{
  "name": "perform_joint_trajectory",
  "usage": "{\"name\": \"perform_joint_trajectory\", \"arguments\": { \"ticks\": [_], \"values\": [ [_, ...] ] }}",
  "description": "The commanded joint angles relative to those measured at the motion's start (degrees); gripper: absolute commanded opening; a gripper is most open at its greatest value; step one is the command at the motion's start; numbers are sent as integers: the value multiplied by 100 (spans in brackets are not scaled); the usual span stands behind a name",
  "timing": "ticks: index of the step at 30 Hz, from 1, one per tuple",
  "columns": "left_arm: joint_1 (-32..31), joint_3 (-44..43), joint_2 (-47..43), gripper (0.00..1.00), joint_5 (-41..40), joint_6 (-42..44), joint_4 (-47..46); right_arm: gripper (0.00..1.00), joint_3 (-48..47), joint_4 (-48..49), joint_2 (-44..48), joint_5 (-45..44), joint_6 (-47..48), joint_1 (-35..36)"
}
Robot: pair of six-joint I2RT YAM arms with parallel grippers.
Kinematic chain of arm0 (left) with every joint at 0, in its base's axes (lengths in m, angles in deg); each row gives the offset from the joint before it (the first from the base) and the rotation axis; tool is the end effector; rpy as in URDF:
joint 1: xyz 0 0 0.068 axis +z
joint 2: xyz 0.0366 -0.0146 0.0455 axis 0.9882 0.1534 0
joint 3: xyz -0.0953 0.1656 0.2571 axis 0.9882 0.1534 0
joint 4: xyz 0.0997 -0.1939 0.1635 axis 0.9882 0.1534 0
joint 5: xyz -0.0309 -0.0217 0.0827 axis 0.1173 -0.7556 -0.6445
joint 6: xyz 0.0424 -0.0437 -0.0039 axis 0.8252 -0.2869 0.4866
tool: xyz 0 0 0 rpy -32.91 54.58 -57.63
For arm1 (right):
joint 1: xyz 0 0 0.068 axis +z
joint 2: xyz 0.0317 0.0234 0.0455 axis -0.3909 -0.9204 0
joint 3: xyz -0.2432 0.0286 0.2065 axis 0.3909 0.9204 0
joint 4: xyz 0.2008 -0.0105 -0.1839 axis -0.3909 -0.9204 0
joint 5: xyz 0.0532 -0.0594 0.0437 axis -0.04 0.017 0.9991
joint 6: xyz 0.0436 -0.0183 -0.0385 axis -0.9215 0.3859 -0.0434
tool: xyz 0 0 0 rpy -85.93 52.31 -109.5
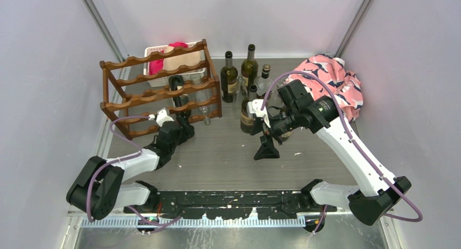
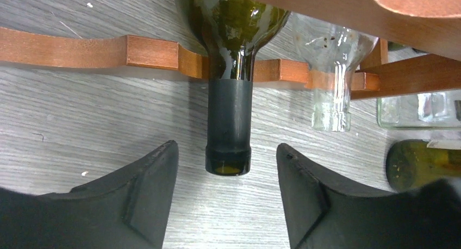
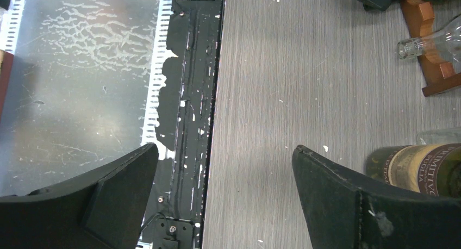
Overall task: Put the wine bottle on the wine rack
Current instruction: Place the wine bottle in the wine rack.
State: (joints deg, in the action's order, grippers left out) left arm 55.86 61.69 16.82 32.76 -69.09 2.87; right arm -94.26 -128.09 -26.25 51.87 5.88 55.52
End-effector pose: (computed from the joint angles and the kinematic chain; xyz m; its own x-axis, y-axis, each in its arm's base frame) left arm 0.2097 -0.0838 0.1796 -0.4455 -0.5693 -0.6910 -0.2335 0.8190 -0.5242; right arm 0.1463 0.1361 0.4229 -0.0440 -0.5287 -0.8477 -0.9881 -0.1020 0.1149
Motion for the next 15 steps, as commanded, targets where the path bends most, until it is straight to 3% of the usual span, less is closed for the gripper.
{"name": "perform_joint_trajectory", "arguments": {
  "ticks": [1,15],
  "values": [
    [37,-224,-384,68,23,19,312,98,-52,11,32,92,98,29],
    [36,-599,-2462,72,1136,682,2679,98,-93,-155,19,261,277,20]
  ]
}}
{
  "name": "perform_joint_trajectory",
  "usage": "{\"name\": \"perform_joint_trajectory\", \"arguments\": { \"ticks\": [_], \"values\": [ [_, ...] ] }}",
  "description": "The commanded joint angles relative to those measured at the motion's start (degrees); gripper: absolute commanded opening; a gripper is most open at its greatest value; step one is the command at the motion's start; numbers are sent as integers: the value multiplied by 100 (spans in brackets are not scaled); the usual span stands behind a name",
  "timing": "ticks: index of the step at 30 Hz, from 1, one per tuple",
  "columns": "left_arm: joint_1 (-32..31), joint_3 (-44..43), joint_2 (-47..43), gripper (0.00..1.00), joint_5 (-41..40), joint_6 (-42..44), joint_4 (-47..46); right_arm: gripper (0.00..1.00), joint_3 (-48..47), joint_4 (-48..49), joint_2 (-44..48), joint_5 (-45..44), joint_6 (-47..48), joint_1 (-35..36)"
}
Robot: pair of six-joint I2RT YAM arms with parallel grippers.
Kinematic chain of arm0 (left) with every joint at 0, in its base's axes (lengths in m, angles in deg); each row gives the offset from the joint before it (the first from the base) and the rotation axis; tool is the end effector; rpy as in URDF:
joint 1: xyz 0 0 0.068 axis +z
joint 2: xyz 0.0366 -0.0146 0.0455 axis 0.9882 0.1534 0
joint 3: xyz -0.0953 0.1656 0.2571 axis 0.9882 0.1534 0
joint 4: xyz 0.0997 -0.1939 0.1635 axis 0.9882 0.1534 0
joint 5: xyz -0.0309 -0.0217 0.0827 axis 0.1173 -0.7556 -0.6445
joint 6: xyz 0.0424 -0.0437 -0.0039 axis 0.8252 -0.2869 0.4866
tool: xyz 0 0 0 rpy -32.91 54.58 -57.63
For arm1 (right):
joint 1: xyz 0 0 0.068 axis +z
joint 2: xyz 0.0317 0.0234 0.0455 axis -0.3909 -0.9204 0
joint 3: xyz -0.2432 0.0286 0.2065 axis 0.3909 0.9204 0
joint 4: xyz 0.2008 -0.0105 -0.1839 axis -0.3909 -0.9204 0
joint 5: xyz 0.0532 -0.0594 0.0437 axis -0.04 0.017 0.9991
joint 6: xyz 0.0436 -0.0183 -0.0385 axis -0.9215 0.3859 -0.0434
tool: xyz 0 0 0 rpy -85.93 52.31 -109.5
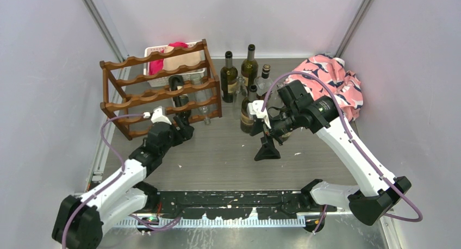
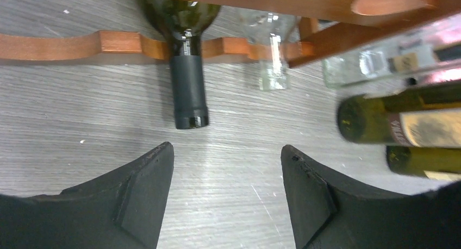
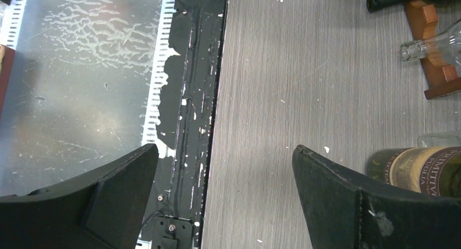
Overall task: Put the wine bottle on the wine rack
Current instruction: Place the wine bottle in the wine rack.
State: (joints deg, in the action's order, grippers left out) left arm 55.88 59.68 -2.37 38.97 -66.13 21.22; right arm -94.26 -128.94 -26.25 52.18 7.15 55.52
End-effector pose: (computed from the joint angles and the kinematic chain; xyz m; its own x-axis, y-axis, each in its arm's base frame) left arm 0.1710 -0.0707 0.2203 -0.4912 -0.5315 -0.6901 -0.1206 0.8262 -0.5504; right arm 0.1451 0.1354 0.4222 -0.0333 -0.5299 -0.8474 -0.9870 -0.1161 0.1113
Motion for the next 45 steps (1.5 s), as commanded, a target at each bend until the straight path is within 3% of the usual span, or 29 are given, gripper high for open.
{"name": "perform_joint_trajectory", "arguments": {
  "ticks": [1,10,15,21,28,33,37,45],
  "values": [
    [34,-470,-693,72,636,434,1037,99,-99,-82,11,249,168,25],
    [34,-1374,-1536,72,2319,1152,1651,99,-400,-714,-8,478,725,21],
    [34,-2065,-1493,74,3121,1519,1685,100,-1026,-1056,151,-273,554,15],
    [34,-2577,-1564,87,3408,1777,1831,100,-1903,-1220,371,-1515,-115,-169],
    [34,-2539,-2088,88,3650,1661,1840,100,-2283,-254,613,-1487,-1393,-2211],
    [35,-2395,-2515,90,3560,1378,1828,100,-2033,751,712,-1740,-2678,-3073],
    [33,-2081,-2805,92,3461,1052,1612,100,-1450,1217,967,-2139,-3247,-3362],
    [34,-1750,-3072,94,3264,771,1463,100,-1144,978,704,-2246,-3021,-3374]
  ]
}}
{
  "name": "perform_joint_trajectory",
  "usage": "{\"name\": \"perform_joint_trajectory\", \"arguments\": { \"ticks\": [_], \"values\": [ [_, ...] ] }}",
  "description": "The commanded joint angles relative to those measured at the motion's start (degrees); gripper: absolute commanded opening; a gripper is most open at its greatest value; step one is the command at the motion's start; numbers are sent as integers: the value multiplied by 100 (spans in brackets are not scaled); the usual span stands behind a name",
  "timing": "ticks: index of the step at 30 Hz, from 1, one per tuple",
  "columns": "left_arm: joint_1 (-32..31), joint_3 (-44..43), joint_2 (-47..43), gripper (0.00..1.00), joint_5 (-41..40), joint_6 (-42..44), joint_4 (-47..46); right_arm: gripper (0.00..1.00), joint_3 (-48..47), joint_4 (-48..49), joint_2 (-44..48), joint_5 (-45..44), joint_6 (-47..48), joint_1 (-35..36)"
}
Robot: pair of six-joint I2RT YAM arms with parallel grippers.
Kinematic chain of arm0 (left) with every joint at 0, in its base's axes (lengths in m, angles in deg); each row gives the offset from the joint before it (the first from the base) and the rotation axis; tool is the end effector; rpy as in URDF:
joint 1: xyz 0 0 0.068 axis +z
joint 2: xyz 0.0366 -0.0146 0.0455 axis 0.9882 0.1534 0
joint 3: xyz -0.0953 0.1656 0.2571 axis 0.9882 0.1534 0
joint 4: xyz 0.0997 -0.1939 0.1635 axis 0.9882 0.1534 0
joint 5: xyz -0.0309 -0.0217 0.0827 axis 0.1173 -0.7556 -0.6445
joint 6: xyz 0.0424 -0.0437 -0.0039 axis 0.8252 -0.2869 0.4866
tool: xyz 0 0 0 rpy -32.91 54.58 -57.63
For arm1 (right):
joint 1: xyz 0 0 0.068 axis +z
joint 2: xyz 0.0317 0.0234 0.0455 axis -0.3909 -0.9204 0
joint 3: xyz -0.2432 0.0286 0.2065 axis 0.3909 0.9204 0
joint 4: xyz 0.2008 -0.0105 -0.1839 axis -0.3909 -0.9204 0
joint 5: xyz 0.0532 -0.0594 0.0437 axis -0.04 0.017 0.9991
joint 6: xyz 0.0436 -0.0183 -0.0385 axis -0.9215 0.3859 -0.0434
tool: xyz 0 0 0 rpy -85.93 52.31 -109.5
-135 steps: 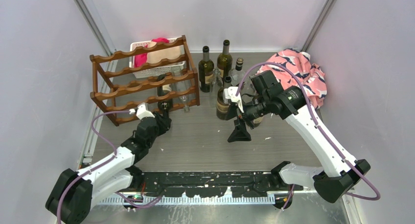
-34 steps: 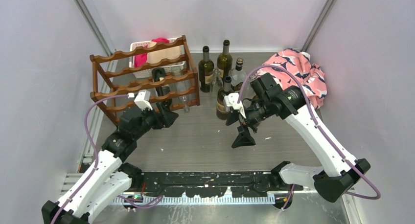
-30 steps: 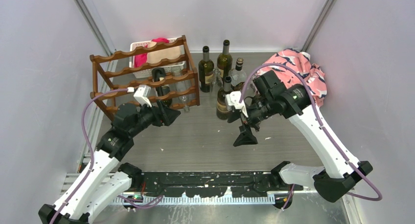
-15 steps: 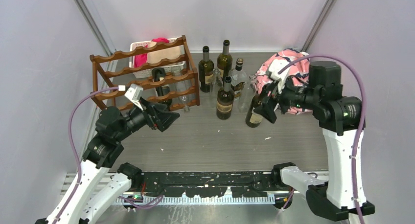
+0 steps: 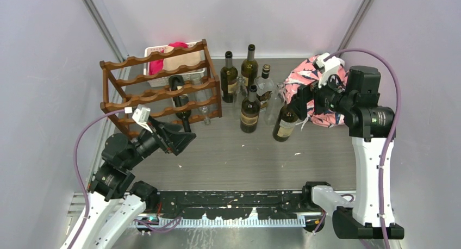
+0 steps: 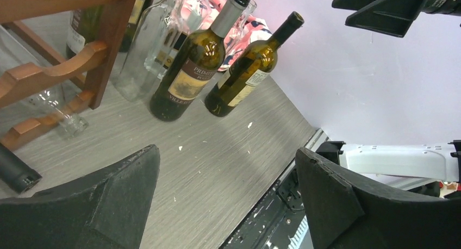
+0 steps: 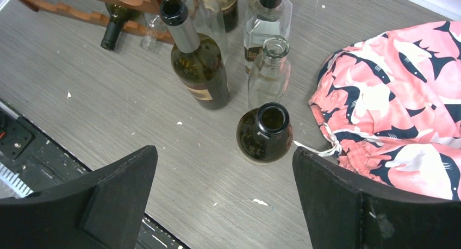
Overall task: Put the wine bottle on the wine rack
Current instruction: Place the wine bottle in the wine rack, then pick up the wine bottle from the center of the board.
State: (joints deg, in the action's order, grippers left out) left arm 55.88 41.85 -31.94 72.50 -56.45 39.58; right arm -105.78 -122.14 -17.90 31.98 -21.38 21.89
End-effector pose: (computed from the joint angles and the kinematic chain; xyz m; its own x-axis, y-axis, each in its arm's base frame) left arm 0.0660 -0.0500 0.3636 -0.4179 -0.3923 -0.8195 0.6048 0.5529 -0.5731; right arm 0.1468 0.0216 0.5050 -0.3833 -0.2289 -0.8948 -0.5670 0.8231 0.0323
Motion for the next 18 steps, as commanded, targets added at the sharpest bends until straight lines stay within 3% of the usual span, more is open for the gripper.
{"name": "perform_joint_trajectory", "arguments": {
  "ticks": [1,7,18],
  "values": [
    [34,43,-126,94,-127,-193,-338,100,-4,314,-219,-278,-179,-11],
    [34,57,-82,93,-339,-133,-369,94,-262,239,-978,-655,-372,10],
    [34,538,391,91,-234,-409,-1741,79,70,352,-1504,-1750,-268,883]
  ]
}}
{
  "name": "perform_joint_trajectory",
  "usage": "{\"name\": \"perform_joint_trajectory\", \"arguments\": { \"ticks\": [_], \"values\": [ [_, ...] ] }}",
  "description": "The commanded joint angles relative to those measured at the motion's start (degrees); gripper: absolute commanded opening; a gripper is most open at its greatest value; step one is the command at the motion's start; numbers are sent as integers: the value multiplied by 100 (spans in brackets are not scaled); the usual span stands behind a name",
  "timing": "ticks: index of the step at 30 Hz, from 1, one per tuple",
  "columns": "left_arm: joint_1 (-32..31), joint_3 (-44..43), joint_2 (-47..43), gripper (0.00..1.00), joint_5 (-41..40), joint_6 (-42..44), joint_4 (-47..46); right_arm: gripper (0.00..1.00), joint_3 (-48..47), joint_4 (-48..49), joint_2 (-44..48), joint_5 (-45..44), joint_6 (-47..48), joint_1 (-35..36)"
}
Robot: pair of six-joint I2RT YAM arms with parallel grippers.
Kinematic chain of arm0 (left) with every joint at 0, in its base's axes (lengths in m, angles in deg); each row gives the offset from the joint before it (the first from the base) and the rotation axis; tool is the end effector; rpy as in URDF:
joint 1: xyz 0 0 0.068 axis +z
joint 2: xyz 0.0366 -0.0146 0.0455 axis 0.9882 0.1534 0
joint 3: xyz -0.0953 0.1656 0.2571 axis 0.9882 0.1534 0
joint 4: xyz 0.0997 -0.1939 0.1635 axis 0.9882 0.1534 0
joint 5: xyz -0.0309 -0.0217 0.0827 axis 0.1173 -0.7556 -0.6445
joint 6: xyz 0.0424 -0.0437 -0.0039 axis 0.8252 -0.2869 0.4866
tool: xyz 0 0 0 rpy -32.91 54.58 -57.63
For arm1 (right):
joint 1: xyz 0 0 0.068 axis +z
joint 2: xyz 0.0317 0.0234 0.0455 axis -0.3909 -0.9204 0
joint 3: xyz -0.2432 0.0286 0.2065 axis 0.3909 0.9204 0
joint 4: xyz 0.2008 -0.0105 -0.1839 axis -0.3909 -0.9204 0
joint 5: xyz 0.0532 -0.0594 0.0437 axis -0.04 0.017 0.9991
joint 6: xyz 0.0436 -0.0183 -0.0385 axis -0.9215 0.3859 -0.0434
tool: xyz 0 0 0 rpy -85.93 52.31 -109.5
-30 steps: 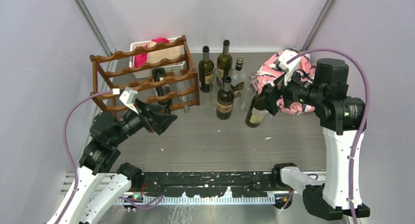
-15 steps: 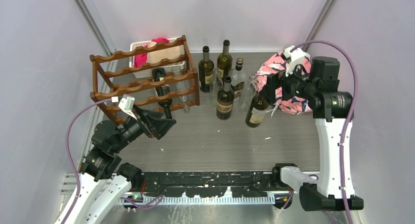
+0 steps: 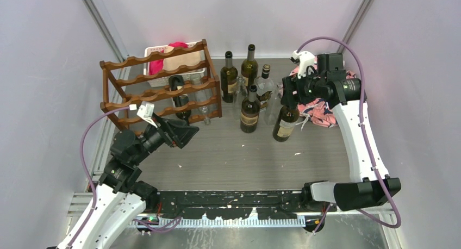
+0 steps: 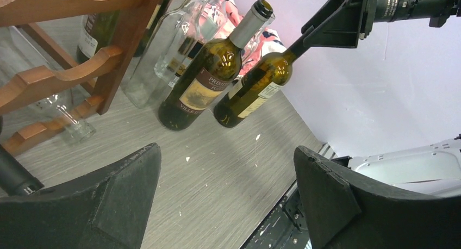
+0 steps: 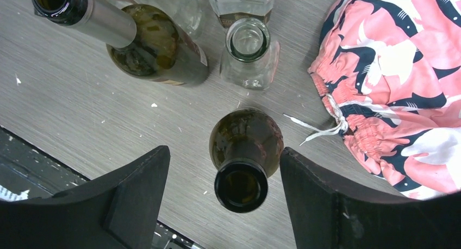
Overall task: Put the wine bottle on the wine rack
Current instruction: Pick up the wine bottle from the center of the board.
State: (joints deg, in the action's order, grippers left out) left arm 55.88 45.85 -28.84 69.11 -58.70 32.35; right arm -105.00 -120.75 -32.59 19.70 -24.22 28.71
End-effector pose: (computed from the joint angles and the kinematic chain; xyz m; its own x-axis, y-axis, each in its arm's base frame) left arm 0.0867 -0.0570 0.3496 -0.4146 -0.4401 -0.7965 0.5563 0.5701 -0.6046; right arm 0.2442 0.0401 0.4548 -0.6181 -0.2804 -0.7344 -0.4866 0.8702 0.0773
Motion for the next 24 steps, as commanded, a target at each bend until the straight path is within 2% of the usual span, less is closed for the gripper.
{"name": "perform_joint_trajectory", "arguments": {
  "ticks": [1,8,14,15,18,20,24],
  "values": [
    [34,168,108,91,151,-201,-1109,74,-18,195,-66,-608,15,234],
    [33,385,75,90,245,-225,-1384,61,121,121,-66,-932,56,423],
    [34,460,62,90,198,-210,-1413,41,241,224,7,-969,69,454],
    [34,452,78,90,199,-210,-1416,37,237,232,-1,-977,75,454],
    [29,424,102,90,251,-210,-1415,13,199,182,-3,-979,108,459],
    [34,402,118,90,323,-203,-1414,2,97,51,45,-888,168,453],
    [29,386,265,90,626,-351,-1549,1,-231,-449,216,5,354,345]
  ]
}}
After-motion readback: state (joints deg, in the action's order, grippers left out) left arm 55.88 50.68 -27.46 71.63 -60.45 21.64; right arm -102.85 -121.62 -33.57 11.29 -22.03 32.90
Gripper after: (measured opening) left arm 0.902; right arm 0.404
